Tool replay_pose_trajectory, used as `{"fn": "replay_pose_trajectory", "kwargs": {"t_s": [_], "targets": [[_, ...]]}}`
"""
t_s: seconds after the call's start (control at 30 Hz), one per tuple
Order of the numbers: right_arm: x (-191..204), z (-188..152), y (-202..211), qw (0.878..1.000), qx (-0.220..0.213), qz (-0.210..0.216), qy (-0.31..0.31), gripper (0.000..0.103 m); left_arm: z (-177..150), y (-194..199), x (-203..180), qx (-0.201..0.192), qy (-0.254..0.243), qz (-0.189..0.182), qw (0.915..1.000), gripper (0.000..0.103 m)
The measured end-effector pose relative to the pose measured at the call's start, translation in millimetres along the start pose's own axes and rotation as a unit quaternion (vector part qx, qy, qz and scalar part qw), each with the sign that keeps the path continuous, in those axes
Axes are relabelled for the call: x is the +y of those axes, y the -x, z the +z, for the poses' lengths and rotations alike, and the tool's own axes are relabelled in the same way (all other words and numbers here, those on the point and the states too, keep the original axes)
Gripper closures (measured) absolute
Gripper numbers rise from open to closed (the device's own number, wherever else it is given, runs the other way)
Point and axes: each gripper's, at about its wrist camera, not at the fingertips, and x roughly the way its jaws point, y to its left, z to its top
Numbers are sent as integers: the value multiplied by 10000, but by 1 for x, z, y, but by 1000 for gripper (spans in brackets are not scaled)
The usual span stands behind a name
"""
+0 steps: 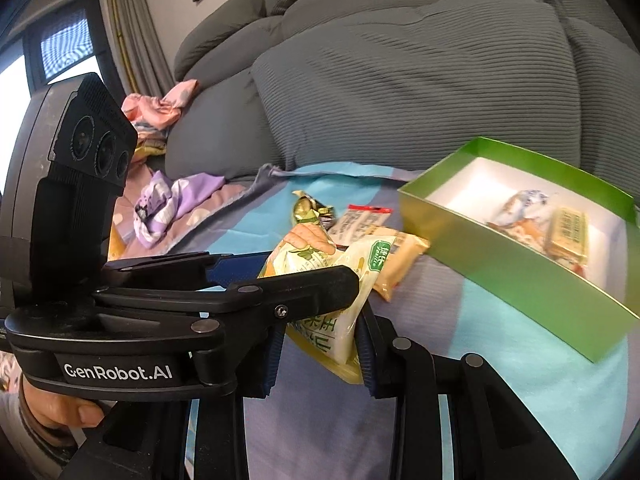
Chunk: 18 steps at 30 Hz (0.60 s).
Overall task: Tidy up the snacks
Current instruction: 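Carry the corn bag over the green box and lower it inside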
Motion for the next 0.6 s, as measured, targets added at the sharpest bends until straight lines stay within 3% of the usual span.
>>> {"fn": "replay_pose_trajectory", "kwargs": {"t_s": [0.6], "targets": [[-53,15,30,9975,-467,-391,-364,68,40,-45,-42,97,-449,-276,9986,53]]}}
